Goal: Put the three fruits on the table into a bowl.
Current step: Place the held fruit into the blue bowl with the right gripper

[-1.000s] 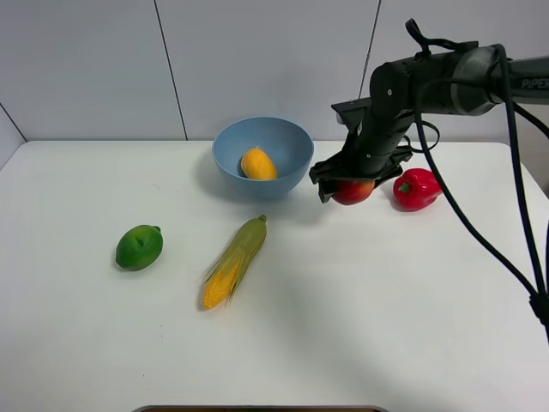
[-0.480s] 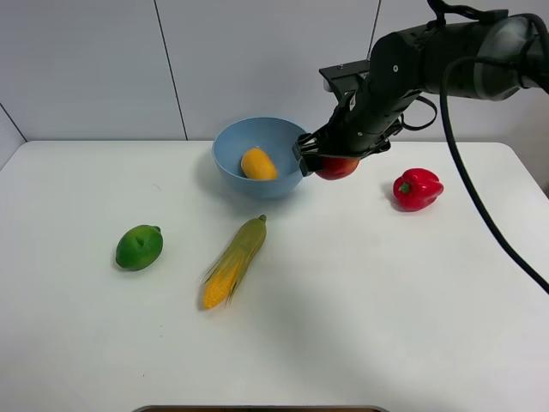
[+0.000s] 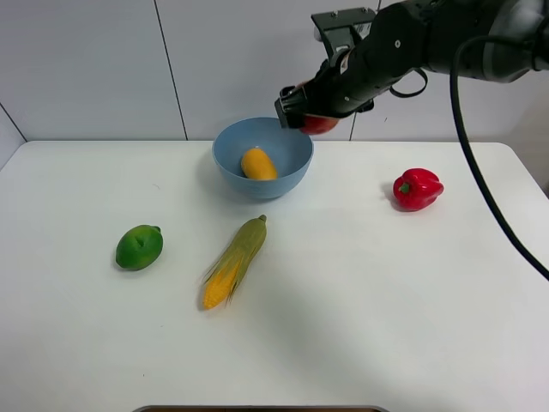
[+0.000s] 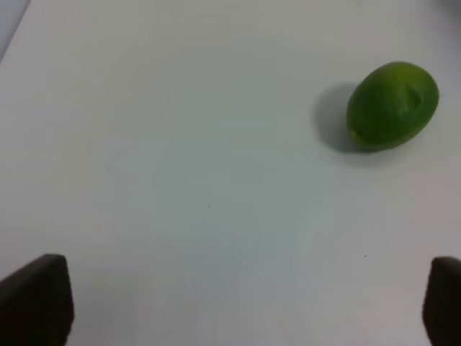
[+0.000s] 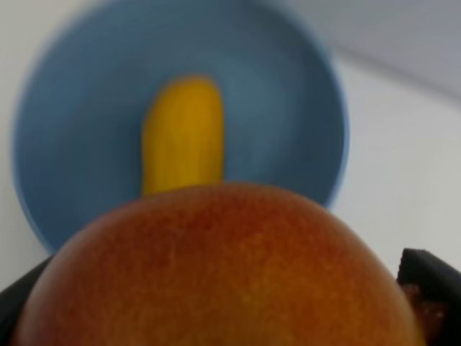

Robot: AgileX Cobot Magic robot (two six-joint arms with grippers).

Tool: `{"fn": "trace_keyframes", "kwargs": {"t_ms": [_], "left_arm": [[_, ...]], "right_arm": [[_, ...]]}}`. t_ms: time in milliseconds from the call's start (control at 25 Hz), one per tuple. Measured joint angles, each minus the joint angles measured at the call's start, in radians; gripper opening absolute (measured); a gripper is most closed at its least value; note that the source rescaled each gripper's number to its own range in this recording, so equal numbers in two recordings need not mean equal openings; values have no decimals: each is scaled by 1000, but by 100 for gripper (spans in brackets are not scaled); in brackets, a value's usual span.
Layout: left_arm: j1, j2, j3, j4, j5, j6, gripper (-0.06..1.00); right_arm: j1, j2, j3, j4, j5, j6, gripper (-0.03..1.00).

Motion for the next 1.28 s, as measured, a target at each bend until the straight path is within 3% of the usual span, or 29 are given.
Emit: {"fn": "trace_keyframes", "kwargs": {"t_ms": [920,1280], "left_arm": [[0,0,0,0,0,0,100],[0,0,0,0,0,0,100]], "right_arm": [[31,299,-381,2,-10,-18,82],[31,416,-402,7,-19,-20,82]]}}
